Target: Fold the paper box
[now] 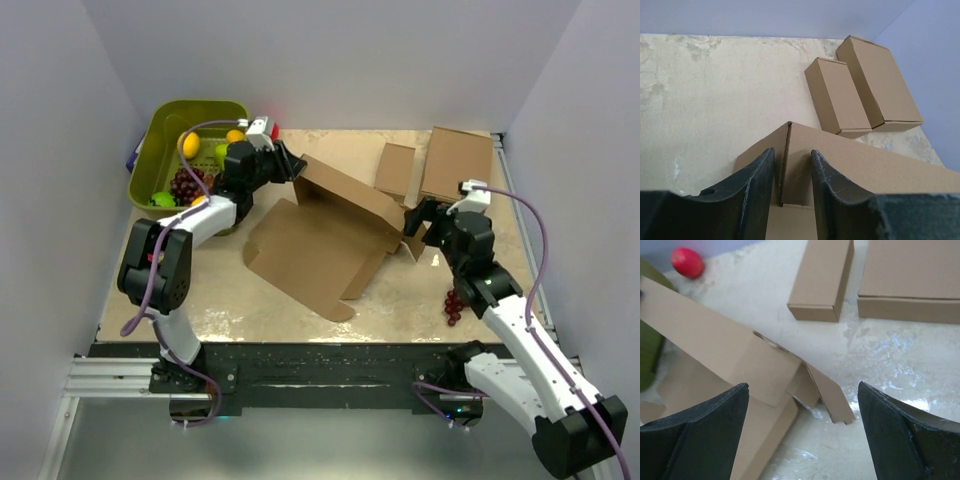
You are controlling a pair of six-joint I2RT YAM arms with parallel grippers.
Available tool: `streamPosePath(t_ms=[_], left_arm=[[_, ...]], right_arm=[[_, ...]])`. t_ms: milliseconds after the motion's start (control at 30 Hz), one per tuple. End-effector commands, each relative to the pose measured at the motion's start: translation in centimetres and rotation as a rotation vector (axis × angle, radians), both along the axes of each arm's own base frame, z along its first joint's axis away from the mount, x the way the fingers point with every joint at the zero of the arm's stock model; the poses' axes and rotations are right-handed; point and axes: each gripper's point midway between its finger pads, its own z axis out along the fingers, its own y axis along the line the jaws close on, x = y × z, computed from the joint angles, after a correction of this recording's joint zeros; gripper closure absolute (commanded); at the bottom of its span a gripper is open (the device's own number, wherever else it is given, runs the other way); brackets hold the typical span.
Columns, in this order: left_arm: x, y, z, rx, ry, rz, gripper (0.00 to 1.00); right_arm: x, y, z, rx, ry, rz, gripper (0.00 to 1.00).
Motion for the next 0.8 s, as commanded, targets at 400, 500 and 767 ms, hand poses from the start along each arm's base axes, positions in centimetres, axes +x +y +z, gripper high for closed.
streamPosePath(t_ms=[400,500,767], left_arm=[[-2.2,1.0,6.7,0.156,-0.19,0.16,0.18],[-4.4,0.5,8.7,0.23,-0.278,0.226,0.17],[-13.3,-2.9,6.1,0.218,-0.313,0.183,0.18]], right_arm=[[-1.5,5.6,4.8,0.213,0.07,0.243,0.07],[-1.0,5.9,4.7,0.242,0.091,0.231,0.07],[0.5,6.3,4.0,0.289,0.101,0.196,0.07]])
